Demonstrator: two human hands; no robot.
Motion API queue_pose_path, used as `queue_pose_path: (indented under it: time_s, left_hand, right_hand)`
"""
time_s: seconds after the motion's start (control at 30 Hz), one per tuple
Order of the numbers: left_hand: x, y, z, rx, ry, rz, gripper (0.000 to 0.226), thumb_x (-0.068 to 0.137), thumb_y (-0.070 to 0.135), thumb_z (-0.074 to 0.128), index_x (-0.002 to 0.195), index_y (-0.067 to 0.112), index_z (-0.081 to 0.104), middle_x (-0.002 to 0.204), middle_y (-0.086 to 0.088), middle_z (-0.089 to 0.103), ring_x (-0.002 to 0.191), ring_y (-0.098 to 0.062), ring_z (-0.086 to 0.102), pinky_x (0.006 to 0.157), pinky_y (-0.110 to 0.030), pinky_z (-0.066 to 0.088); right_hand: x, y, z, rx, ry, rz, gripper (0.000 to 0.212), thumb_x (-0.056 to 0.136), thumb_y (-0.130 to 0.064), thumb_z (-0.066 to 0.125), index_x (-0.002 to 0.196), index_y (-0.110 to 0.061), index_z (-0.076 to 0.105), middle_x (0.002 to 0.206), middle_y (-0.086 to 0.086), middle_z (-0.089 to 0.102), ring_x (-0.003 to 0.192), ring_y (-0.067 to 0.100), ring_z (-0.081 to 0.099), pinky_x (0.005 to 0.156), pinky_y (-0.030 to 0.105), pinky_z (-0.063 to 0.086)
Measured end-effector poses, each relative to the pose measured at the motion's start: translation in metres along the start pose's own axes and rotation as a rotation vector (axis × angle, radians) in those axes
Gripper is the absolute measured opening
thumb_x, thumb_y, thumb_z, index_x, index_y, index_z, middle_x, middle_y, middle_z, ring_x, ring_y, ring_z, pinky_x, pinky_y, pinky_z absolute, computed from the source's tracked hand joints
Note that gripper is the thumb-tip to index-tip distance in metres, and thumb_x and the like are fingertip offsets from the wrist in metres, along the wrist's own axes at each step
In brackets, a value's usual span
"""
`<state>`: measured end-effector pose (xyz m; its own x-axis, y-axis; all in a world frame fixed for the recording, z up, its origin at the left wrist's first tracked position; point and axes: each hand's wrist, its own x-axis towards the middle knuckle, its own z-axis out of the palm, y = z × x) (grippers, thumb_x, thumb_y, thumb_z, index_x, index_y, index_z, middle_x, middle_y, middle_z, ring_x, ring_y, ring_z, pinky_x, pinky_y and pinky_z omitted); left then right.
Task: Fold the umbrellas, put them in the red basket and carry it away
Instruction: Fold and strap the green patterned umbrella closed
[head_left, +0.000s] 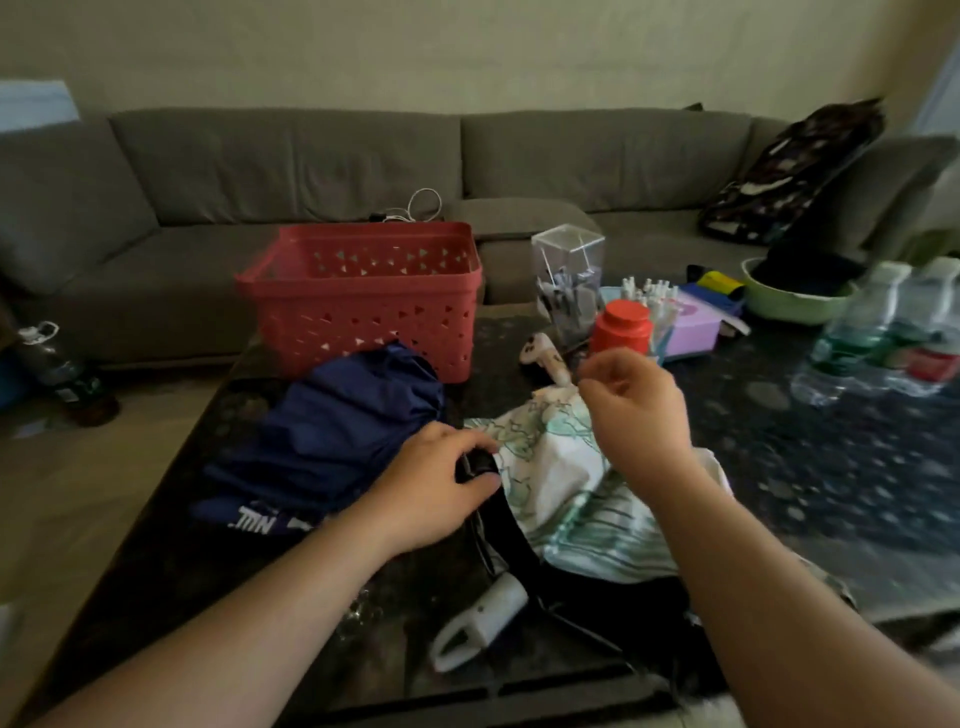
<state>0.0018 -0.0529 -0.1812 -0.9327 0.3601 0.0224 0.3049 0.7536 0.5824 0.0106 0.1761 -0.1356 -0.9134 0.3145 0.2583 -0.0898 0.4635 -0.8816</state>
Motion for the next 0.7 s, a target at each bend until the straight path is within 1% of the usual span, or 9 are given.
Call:
queue_pose_path:
  time_s: [0.1, 0.23, 0.27, 0.33, 0.4, 0.43, 0.5, 0.57, 0.7]
  left_hand:
    - [-0.01, 0.034, 0.035, 0.079, 0.075, 0.034, 0.034, 0.095, 0.052, 0.065, 0.129, 0.047, 0.062, 0.124, 0.011, 0.046, 0.13, -0.02, 0.042, 0.111, -0.038, 0.038]
    - [-0.017, 0.063, 0.066, 0.444, 0.156, 0.048, 0.062, 0.089, 0.078, 0.046, 0.141, 0.045, 0.051, 0.144, 0.008, 0.045, 0.142, -0.024, 0.029, 0.115, -0.05, 0.023]
    - [-0.014, 0.067, 0.07, 0.496, 0.129, 0.037, 0.071, 0.087, 0.083, 0.043, 0.147, 0.044, 0.044, 0.15, 0.004, 0.045, 0.144, -0.026, 0.027, 0.116, -0.054, 0.02]
    - [-0.003, 0.076, 0.075, 0.534, -0.029, -0.03, 0.094, 0.082, 0.091, 0.044, 0.159, 0.04, 0.025, 0.157, -0.003, 0.042, 0.148, -0.032, 0.03, 0.118, -0.059, 0.021]
    - [0.01, 0.085, 0.079, 0.501, -0.244, -0.143, 0.117, 0.074, 0.096, 0.052, 0.165, 0.034, 0.012, 0.159, -0.008, 0.042, 0.146, -0.035, 0.038, 0.115, -0.058, 0.033]
    - [0.015, 0.088, 0.082, 0.484, -0.298, -0.174, 0.122, 0.071, 0.095, 0.058, 0.165, 0.032, 0.012, 0.157, -0.01, 0.044, 0.143, -0.036, 0.043, 0.11, -0.055, 0.041]
    - [0.023, 0.091, 0.089, 0.49, -0.299, -0.179, 0.116, 0.07, 0.085, 0.071, 0.159, 0.028, 0.025, 0.15, -0.012, 0.049, 0.136, -0.038, 0.049, 0.102, -0.049, 0.048]
    - [0.027, 0.093, 0.097, 0.513, -0.272, -0.166, 0.1, 0.073, 0.074, 0.077, 0.15, 0.025, 0.036, 0.145, -0.013, 0.05, 0.132, -0.039, 0.051, 0.099, -0.048, 0.05]
    - [0.024, 0.099, 0.109, 0.637, -0.216, -0.116, 0.074, 0.089, 0.059, 0.071, 0.146, 0.02, 0.043, 0.144, -0.016, 0.052, 0.131, -0.038, 0.054, 0.098, -0.046, 0.05]
  right_hand:
    - [-0.013, 0.019, -0.022, -0.273, -0.021, -0.076, 0.021, 0.089, -0.016, 0.067, 0.098, -0.033, 0.074, 0.102, -0.008, 0.065, 0.09, 0.013, 0.063, 0.082, 0.031, 0.048]
    - [-0.004, 0.041, -0.051, -0.439, -0.084, -0.008, 0.037, 0.088, -0.025, 0.067, 0.123, -0.035, 0.071, 0.111, -0.003, 0.066, 0.098, 0.018, 0.063, 0.084, 0.028, 0.042]
    - [-0.003, 0.048, -0.054, -0.511, -0.174, 0.033, 0.047, 0.088, -0.029, 0.067, 0.135, -0.036, 0.065, 0.119, 0.001, 0.067, 0.105, 0.021, 0.063, 0.087, 0.029, 0.044]
    - [-0.005, 0.057, -0.055, -0.603, -0.404, 0.145, 0.071, 0.091, -0.035, 0.069, 0.156, -0.036, 0.042, 0.14, 0.006, 0.063, 0.126, 0.027, 0.06, 0.101, 0.032, 0.046]
    - [-0.011, 0.064, -0.05, -0.665, -0.591, 0.201, 0.084, 0.092, -0.038, 0.07, 0.164, -0.035, 0.026, 0.153, 0.007, 0.054, 0.138, 0.028, 0.052, 0.109, 0.03, 0.041]
    - [-0.013, 0.069, -0.048, -0.712, -0.645, 0.192, 0.087, 0.091, -0.04, 0.07, 0.164, -0.036, 0.023, 0.156, 0.008, 0.05, 0.14, 0.028, 0.05, 0.111, 0.03, 0.04]
    - [-0.015, 0.079, -0.044, -0.792, -0.678, 0.142, 0.089, 0.087, -0.045, 0.07, 0.163, -0.037, 0.025, 0.157, 0.009, 0.045, 0.14, 0.031, 0.049, 0.114, 0.036, 0.042]
    - [-0.013, 0.083, -0.043, -0.788, -0.648, 0.124, 0.08, 0.086, -0.046, 0.069, 0.159, -0.038, 0.035, 0.153, 0.01, 0.047, 0.136, 0.031, 0.052, 0.113, 0.04, 0.044]
    - [-0.009, 0.077, -0.048, -0.687, -0.595, 0.084, 0.058, 0.09, -0.038, 0.07, 0.146, -0.035, 0.055, 0.142, 0.006, 0.06, 0.127, 0.026, 0.059, 0.105, 0.034, 0.048]
